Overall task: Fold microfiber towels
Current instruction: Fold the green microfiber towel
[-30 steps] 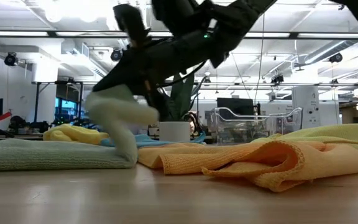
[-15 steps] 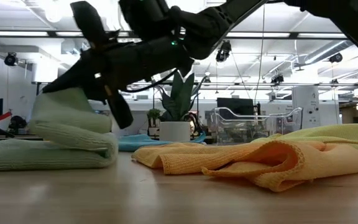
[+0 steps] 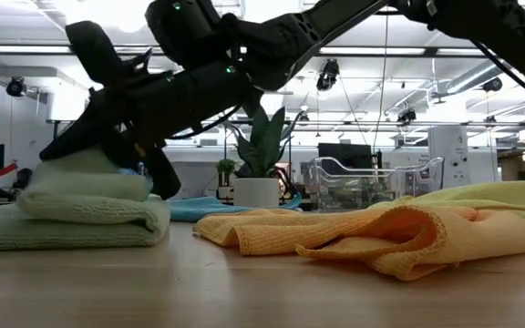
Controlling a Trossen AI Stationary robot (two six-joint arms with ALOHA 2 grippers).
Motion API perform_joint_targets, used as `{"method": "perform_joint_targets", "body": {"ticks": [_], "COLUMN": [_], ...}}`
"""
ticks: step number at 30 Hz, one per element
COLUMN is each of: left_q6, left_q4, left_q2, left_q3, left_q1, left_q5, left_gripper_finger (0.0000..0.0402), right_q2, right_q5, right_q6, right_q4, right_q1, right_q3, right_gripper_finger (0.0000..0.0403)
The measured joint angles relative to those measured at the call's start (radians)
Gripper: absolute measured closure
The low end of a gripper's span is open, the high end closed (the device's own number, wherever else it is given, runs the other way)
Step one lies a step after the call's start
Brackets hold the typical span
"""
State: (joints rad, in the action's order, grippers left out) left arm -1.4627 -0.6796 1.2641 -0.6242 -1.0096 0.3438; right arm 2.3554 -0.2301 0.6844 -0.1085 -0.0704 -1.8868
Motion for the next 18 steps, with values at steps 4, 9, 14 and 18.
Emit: {"method": "perform_joint_targets", "body": {"ticks": [4, 9, 14, 18], "left_q6": [-0.002, -0.027, -0.050, -0.051], "left_q4": [0.025, 0.029, 0.043, 0.049], "left_q2": [0.000, 0.000, 0.000, 0.000], "left_q3": [0.000, -0.001, -0.017, -0.035], "left_q1": [0.000, 0.002, 0.002, 0.002], "left_q5": [0.003, 0.006, 0.009, 0.053], "left_gripper_finger": [0.0231, 0.0230, 0.0231, 0.0231], "right_q2": [-0.006, -0.006, -0.008, -0.012], "right_q5": [0.040, 0.046, 0.038, -0.038], "right_q6": [-0.064, -0.122, -0.174, -0.254], "right_q4": [0.057, 0.092, 0.106, 0.111], "right_q1": [0.000, -0.001, -0.006, -0.006], "right_q3": [-0.028, -0.070, -0.091, -0.097], "right_gripper_finger": [0.0310, 0.0257, 0.0223, 0.0214]}}
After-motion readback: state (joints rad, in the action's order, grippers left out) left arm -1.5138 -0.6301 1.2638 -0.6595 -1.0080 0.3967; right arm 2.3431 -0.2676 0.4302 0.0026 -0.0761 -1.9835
